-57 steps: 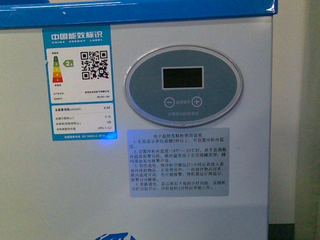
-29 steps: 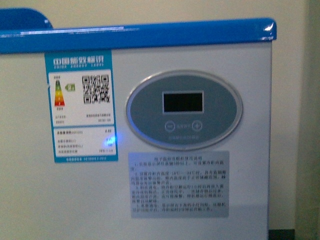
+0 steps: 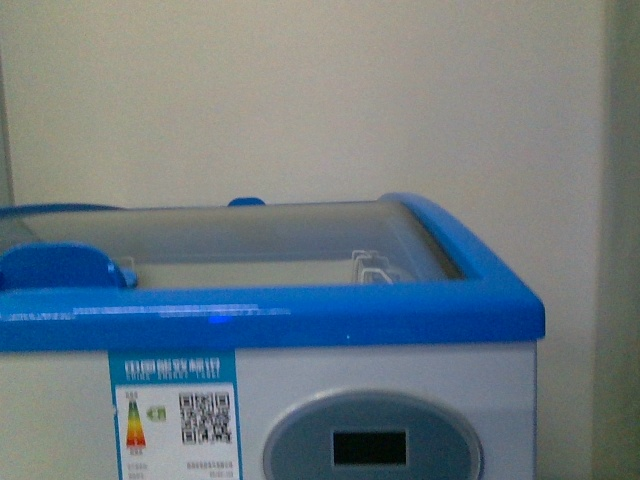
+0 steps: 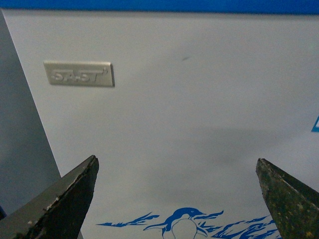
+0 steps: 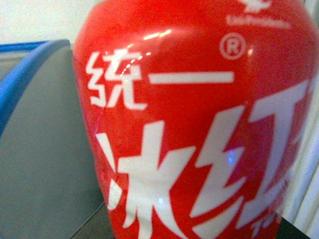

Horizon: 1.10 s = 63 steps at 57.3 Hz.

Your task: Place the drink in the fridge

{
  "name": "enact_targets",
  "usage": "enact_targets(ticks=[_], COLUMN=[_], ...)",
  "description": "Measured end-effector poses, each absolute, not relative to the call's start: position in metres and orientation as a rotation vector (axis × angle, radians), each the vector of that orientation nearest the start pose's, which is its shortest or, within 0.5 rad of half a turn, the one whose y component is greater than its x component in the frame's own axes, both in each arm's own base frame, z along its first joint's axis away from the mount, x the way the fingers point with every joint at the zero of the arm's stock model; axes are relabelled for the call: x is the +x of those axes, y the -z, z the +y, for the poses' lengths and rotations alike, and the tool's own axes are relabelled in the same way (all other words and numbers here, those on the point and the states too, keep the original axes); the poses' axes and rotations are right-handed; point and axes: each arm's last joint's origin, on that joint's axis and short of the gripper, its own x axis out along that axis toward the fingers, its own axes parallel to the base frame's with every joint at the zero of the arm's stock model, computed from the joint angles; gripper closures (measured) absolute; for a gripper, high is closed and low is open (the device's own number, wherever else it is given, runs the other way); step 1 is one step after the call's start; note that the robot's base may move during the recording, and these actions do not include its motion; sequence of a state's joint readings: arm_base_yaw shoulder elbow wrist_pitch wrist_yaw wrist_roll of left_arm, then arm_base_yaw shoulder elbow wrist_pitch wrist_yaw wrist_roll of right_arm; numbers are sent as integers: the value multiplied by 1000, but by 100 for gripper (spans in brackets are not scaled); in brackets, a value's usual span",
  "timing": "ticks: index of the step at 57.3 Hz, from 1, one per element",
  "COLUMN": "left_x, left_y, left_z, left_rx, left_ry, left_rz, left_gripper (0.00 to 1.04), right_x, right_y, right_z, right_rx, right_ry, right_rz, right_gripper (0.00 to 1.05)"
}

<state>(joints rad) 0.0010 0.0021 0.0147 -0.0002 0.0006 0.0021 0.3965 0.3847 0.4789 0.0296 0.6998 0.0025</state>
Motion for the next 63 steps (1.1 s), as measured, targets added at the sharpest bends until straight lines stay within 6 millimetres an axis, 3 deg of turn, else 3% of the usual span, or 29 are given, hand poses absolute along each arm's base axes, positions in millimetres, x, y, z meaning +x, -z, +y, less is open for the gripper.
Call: enact_targets(ticks=[43,48,53,63], left_x=[97,99,113,140], left_y=[-168,-168,-173,-189], left_z=[0,0,4,8], left_rx=[2,-117,-286,-221], left_ry=[-1,140,302,412], left_rz=[-12,102,233,208], left_gripper=[8,8,8,8], right_x=[102,102,102,102], right_y=[-297,-297,-297,-297], right_z=[22,22,23,22], right_rx=[68,68,68,69], right_ry=[303,304,297,305], right_rz=[-108,-108,-108,-108], right_gripper=[69,69,69,69])
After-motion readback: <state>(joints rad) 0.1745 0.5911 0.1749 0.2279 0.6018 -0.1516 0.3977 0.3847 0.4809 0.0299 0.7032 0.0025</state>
